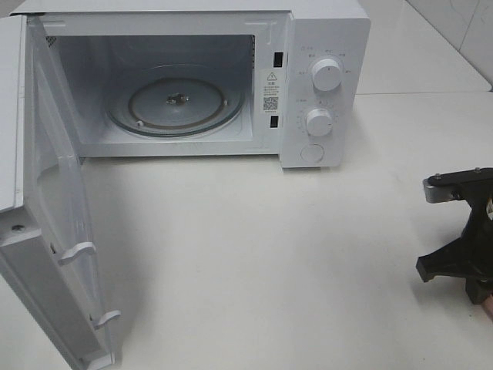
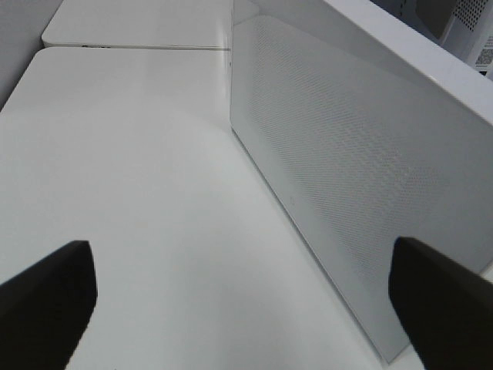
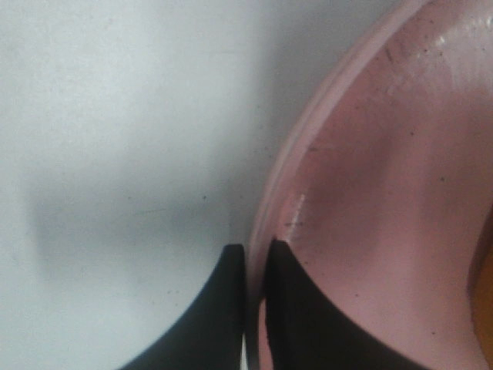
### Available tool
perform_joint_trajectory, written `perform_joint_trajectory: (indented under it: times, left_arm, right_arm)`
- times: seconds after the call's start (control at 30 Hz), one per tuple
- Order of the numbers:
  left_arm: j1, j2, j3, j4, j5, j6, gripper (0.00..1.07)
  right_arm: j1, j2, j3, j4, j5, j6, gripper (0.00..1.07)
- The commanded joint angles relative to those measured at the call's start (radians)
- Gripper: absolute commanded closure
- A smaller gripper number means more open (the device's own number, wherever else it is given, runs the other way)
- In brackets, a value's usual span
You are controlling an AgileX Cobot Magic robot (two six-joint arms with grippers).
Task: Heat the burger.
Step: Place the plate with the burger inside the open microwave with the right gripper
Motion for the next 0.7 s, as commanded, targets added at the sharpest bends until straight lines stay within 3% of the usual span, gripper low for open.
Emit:
perform_joint_trajectory:
  times: [0.03,0.4,0.7]
  left_arm:
    - [-0.006,-0.020,0.000,-0.001,-0.008,0.001,0.09]
    - [-0.006,-0.020,0.000,-0.001,-0.008,0.001,0.09]
    - [-0.006,-0.020,0.000,-0.001,-0.008,0.001,0.09]
  right_arm:
    - [-0.005,-0.019,0.004,-0.057,0.013,0.090,1.07]
    - [-0.001,-0.051,0.004,-0.111,0.062,0.161,1.07]
    - [0.096,-0.061,0.004,-0.229,0.138,0.275,1.07]
